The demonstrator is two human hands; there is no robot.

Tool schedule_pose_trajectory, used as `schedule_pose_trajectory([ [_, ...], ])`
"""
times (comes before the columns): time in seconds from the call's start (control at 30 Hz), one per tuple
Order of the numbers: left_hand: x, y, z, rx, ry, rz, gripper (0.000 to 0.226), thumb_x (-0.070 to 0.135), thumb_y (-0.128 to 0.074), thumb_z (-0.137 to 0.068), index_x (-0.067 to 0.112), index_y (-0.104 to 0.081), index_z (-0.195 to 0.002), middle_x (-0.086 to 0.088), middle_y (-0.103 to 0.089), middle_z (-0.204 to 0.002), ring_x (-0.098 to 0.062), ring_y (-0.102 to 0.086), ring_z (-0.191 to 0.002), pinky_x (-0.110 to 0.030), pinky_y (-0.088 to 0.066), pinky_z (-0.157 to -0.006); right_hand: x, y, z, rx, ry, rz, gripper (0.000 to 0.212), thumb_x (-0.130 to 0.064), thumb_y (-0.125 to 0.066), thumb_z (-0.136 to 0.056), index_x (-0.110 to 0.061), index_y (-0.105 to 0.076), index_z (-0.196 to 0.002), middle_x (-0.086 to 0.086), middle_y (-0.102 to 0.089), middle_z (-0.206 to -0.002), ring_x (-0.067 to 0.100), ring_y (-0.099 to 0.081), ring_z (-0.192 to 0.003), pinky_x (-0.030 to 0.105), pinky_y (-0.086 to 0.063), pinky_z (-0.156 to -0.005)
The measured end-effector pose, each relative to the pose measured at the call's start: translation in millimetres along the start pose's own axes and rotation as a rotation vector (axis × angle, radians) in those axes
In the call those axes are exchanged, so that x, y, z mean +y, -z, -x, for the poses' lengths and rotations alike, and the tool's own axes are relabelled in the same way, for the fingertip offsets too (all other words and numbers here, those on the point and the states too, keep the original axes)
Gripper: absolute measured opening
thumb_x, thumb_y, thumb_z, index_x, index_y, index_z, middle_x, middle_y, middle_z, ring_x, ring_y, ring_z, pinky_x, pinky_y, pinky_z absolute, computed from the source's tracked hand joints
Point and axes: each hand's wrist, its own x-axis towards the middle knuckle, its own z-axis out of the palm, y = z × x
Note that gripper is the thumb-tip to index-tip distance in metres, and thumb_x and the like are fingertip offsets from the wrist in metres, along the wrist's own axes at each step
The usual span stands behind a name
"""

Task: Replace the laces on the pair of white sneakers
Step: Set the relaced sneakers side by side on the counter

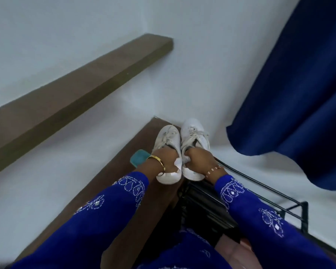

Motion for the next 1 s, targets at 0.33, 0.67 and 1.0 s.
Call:
schedule_pose_trajectory([
  [0.33, 72.6, -25.5, -83.5, -0.135, -0.289, -0.116, 0.046, 0.039, -0.063, -0.083, 0.007, -0.057, -0.115, -0.013, -0.060, -0.117, -0.030, -0.056, -0.107, -0.034, -0.043, -0.082, 88.5, -11.1, 37.1, 0.001, -0.357, -0.089, 0.025, -0.023, -0.058, -0.085, -0.010, -0.063, -0.106, 0.011, -0.062, -0.114, 0.029, -0.057, -0.106, 0.026, -0.037, -0.073],
  [0.67, 110.6, -103.3, -150.8, -0.179, -0.390, -0.163, 0.042, 0.038, -0.058, -0.086, 0.014, -0.055, -0.120, -0.010, -0.058, -0.121, -0.029, -0.054, -0.112, -0.036, -0.044, -0.086, 145.0, -78.9, 56.9, -0.029, -0.616, -0.142, 0.026, -0.024, -0.055, -0.087, -0.008, -0.061, -0.106, 0.012, -0.061, -0.115, 0.030, -0.055, -0.109, 0.032, -0.042, -0.080],
  [1.0, 135.5, -204.3, -192.3, -0.207, -0.403, -0.224, 0.031, 0.031, -0.052, -0.091, 0.011, -0.059, -0.114, -0.011, -0.062, -0.115, -0.030, -0.058, -0.107, -0.034, -0.046, -0.081, 204.8, -179.4, 61.7, -0.068, -0.764, -0.090, 0.024, -0.021, -0.052, -0.090, -0.010, -0.060, -0.110, 0.013, -0.061, -0.111, 0.028, -0.049, -0.114, 0.031, -0.043, -0.084],
])
